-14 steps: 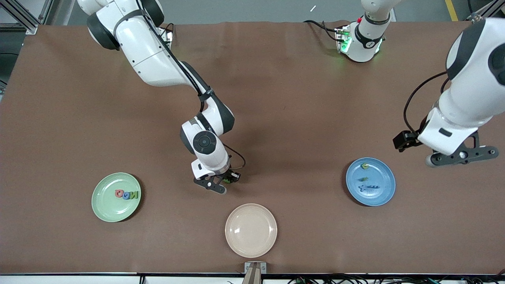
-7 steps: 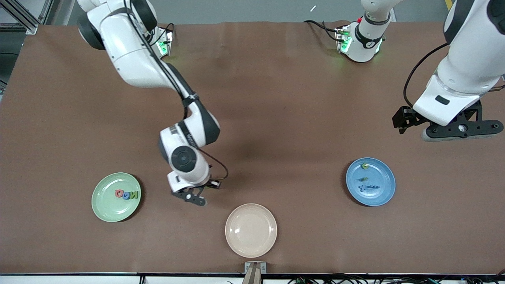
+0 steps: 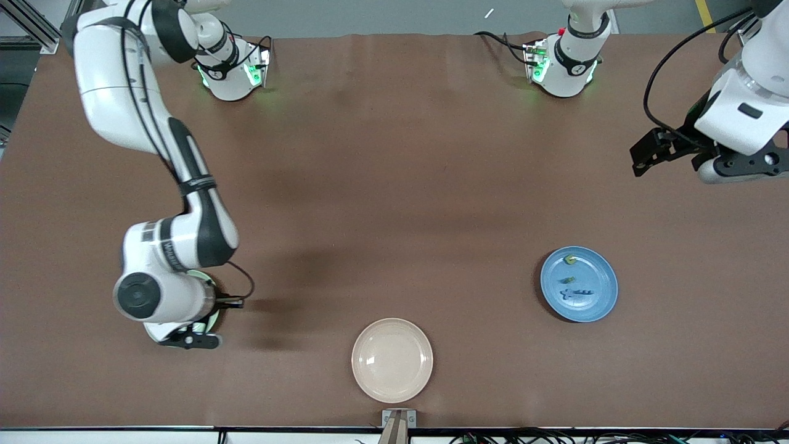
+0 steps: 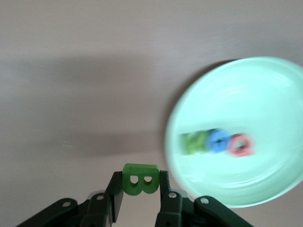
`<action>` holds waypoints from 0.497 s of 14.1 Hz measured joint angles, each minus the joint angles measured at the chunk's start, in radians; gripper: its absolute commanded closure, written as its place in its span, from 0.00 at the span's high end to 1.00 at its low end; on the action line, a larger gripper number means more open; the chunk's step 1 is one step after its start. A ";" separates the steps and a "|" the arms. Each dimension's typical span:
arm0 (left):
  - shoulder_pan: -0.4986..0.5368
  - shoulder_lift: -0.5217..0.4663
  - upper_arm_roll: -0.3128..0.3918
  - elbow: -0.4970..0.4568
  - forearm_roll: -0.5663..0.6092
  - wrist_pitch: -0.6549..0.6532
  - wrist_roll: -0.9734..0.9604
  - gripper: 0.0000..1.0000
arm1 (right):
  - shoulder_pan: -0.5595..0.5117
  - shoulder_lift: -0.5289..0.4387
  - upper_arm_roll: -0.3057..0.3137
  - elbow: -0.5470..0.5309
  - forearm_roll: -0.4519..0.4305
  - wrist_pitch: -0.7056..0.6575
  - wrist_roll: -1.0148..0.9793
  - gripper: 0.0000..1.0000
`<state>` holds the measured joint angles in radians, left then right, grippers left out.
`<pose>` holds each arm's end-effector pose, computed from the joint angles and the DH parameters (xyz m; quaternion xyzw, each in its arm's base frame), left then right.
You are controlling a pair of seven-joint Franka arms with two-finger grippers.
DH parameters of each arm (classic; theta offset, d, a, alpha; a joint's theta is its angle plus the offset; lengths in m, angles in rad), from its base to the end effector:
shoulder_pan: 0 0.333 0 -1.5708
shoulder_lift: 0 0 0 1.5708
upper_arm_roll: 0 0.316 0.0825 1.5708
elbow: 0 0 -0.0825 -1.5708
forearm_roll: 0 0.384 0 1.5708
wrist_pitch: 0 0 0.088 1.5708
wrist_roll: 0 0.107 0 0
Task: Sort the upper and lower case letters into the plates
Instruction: 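Lower the B onto the green plate and open the right gripper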
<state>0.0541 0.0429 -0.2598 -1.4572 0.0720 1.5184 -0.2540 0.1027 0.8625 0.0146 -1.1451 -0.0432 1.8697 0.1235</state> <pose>0.5532 -0.1035 0.6502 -0.9991 -0.0265 -0.0165 0.0274 0.7446 0.0813 0.2702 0.9975 0.0025 -0.0666 0.0226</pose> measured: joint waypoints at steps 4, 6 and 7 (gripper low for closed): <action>-0.040 -0.065 0.084 -0.079 -0.006 0.012 0.068 1.00 | -0.136 0.002 0.000 -0.016 0.000 -0.054 -0.283 0.32; -0.042 -0.092 0.086 -0.101 -0.006 0.031 0.080 1.00 | -0.179 0.005 0.000 -0.033 -0.001 -0.055 -0.360 0.69; -0.042 -0.102 0.087 -0.107 -0.006 0.032 0.099 1.00 | -0.191 0.008 0.000 -0.036 -0.001 -0.050 -0.380 0.89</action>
<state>0.0123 -0.0586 -0.1732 -1.5639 0.0660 1.5508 -0.1553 -0.0879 0.8708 0.0147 -1.1813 -0.0446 1.8194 -0.2565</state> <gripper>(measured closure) 0.000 0.586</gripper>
